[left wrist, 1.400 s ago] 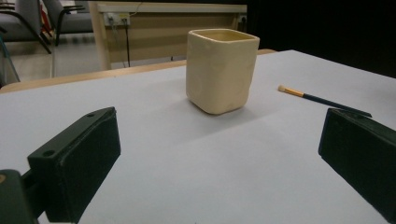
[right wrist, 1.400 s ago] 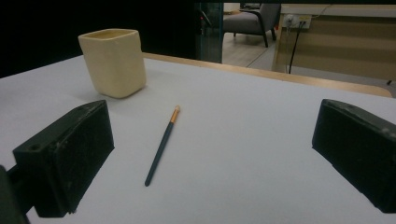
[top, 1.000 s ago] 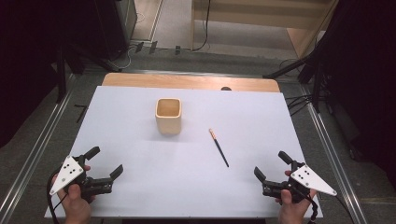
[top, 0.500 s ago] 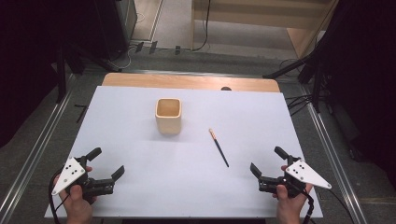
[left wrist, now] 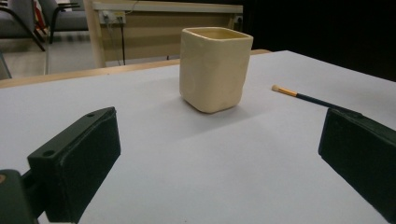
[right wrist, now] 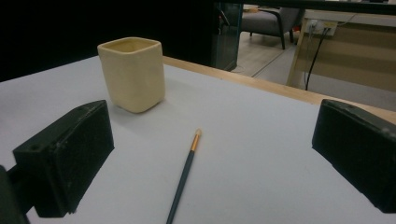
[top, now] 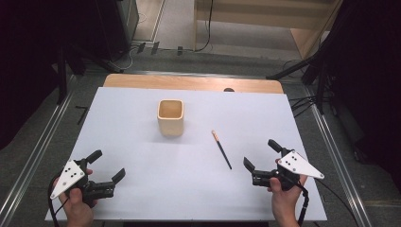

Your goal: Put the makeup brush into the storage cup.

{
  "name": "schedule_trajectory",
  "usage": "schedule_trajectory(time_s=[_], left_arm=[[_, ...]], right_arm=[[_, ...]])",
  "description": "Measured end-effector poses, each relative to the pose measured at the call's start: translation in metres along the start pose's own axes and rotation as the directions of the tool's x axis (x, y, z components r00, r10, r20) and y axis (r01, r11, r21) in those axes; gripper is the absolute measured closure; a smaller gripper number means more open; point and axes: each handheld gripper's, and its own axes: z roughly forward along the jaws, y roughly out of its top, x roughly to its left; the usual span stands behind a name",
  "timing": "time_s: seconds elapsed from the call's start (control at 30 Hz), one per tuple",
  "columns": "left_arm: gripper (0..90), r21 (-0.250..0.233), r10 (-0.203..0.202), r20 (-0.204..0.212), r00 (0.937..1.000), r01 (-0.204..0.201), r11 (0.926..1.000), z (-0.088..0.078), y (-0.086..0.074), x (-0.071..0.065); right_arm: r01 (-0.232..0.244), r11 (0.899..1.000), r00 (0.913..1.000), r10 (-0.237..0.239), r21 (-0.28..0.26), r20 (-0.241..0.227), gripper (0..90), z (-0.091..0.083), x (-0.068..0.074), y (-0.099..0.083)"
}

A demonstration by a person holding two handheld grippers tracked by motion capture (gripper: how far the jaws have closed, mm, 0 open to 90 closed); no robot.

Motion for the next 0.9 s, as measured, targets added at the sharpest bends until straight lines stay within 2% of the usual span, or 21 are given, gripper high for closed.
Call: schedule_trajectory(time_s=[0.37,0.9], left_arm=[[0.0,-0.003,0.000,0.000,1.0000,0.000,1.0000,0.000,0.001,-0.001],[0.0,-0.002,0.003,-0.003,1.0000,-0.003,1.0000,-0.001,0.001,0.000]], right_arm=[[0.008,1.000,0.9999,-0.008,0.012,-0.010,0.0,0.019,-0.001,0.020],[0.009,0.999,0.9995,-0.008,0.040,-0.032,0.0,0.042,0.000,0.037]])
